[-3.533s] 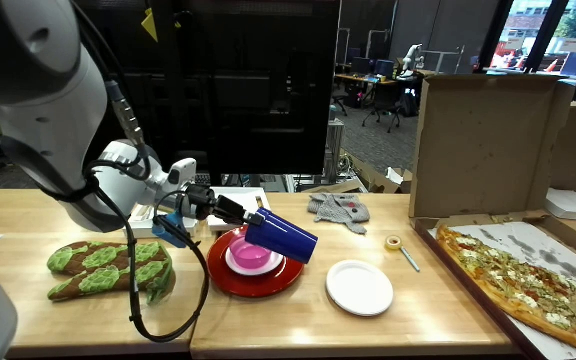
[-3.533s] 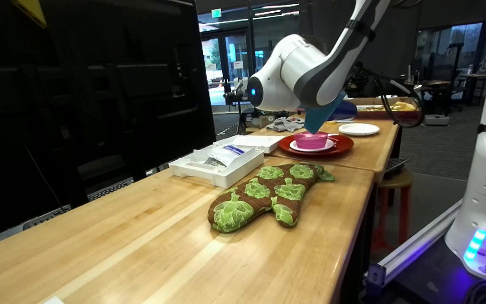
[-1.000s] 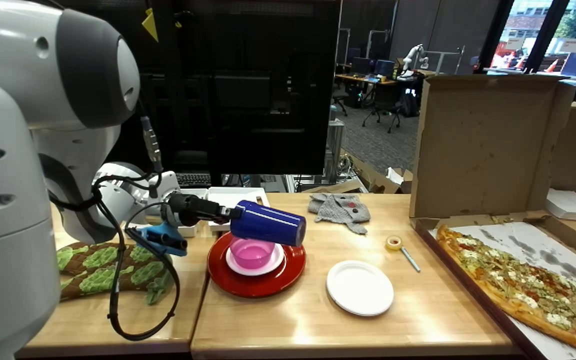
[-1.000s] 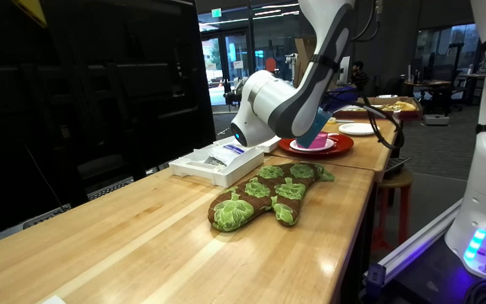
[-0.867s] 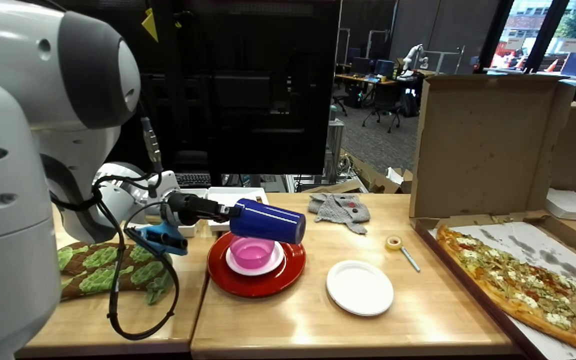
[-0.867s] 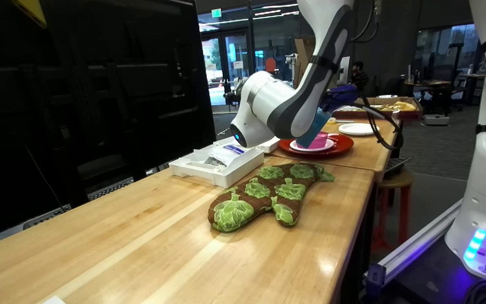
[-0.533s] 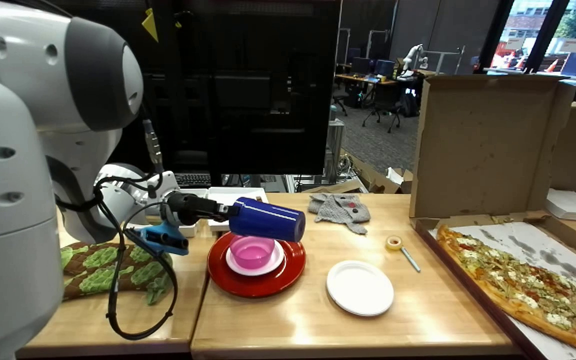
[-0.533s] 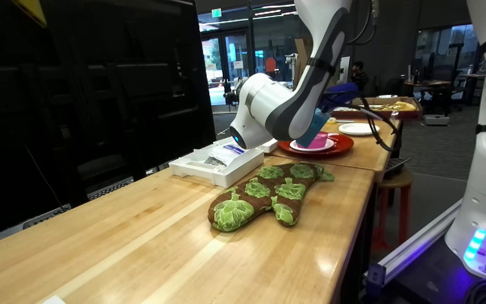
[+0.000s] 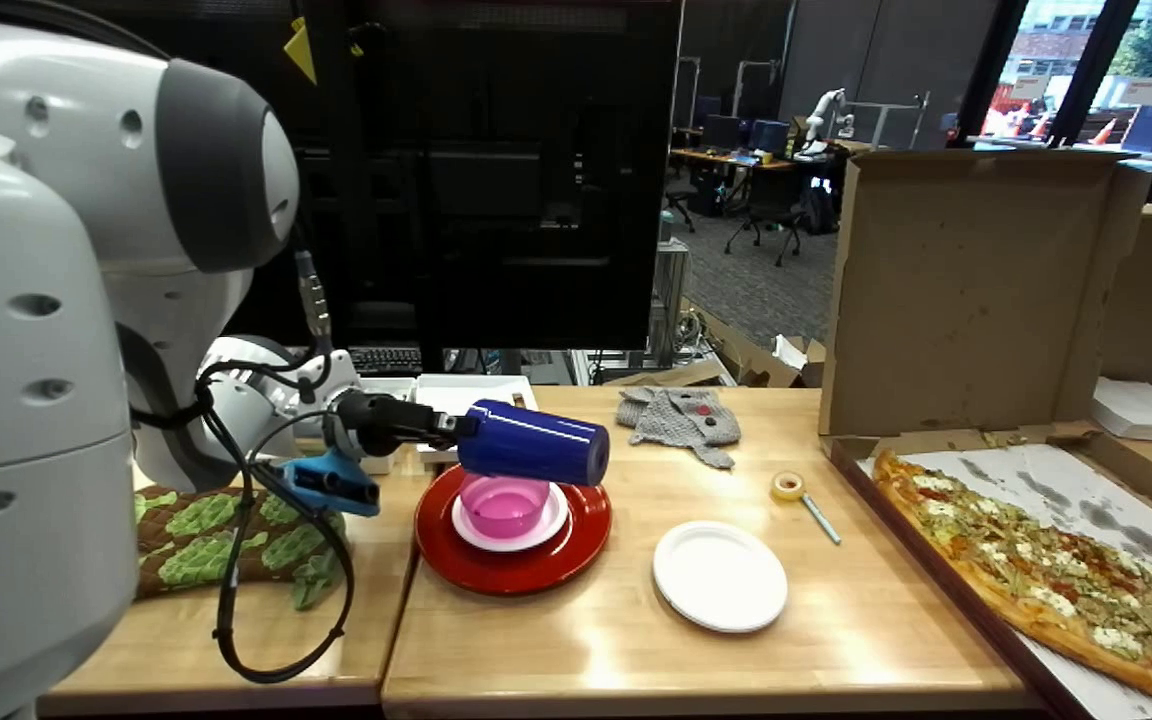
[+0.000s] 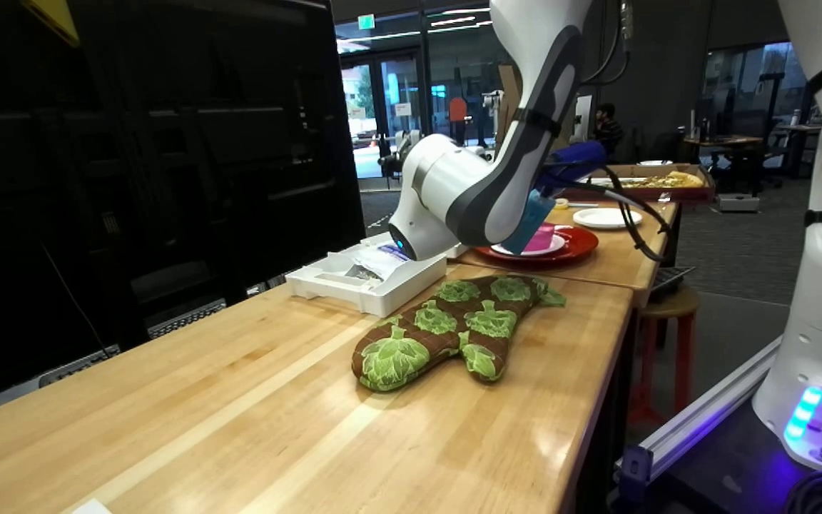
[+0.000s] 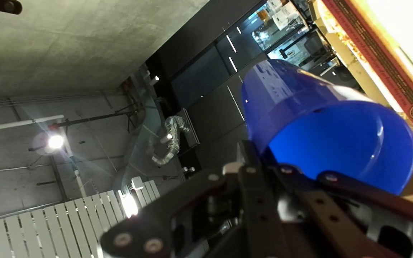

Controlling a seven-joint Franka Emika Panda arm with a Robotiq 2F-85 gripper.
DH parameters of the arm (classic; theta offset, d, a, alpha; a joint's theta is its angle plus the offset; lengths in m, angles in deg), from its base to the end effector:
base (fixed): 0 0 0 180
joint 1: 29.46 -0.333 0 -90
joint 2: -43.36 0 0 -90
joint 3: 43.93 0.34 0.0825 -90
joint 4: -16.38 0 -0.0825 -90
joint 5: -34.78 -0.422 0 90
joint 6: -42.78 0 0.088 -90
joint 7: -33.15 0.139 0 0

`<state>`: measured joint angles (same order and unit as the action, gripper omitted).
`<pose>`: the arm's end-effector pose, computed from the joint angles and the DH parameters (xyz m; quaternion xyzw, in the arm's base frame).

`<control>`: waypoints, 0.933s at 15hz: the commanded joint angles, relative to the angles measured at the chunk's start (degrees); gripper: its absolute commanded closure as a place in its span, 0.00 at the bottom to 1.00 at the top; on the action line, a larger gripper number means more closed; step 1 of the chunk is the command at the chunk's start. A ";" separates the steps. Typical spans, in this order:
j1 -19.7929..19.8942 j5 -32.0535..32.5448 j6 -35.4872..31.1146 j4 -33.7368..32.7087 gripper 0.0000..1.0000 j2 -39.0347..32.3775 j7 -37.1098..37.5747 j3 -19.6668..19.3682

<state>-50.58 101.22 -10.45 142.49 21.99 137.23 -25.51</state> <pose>0.4315 0.1571 0.2741 0.5778 -0.2201 0.2851 0.7325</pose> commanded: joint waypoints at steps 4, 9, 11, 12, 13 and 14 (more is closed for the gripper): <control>-0.43 2.22 2.80 -1.36 0.99 -1.47 0.04 -0.55; -0.34 2.57 3.80 -1.90 0.99 -2.29 0.06 -0.79; -0.33 2.78 4.30 -2.03 0.99 -2.56 0.25 -0.97; -0.29 2.89 4.51 -2.08 0.99 -2.68 0.26 -1.02; -0.29 3.02 4.76 -2.19 0.99 -2.96 0.47 -1.14; -0.30 3.14 5.00 -2.43 0.99 -3.42 0.56 -1.23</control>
<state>-50.56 103.10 -7.65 141.02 19.72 137.57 -26.35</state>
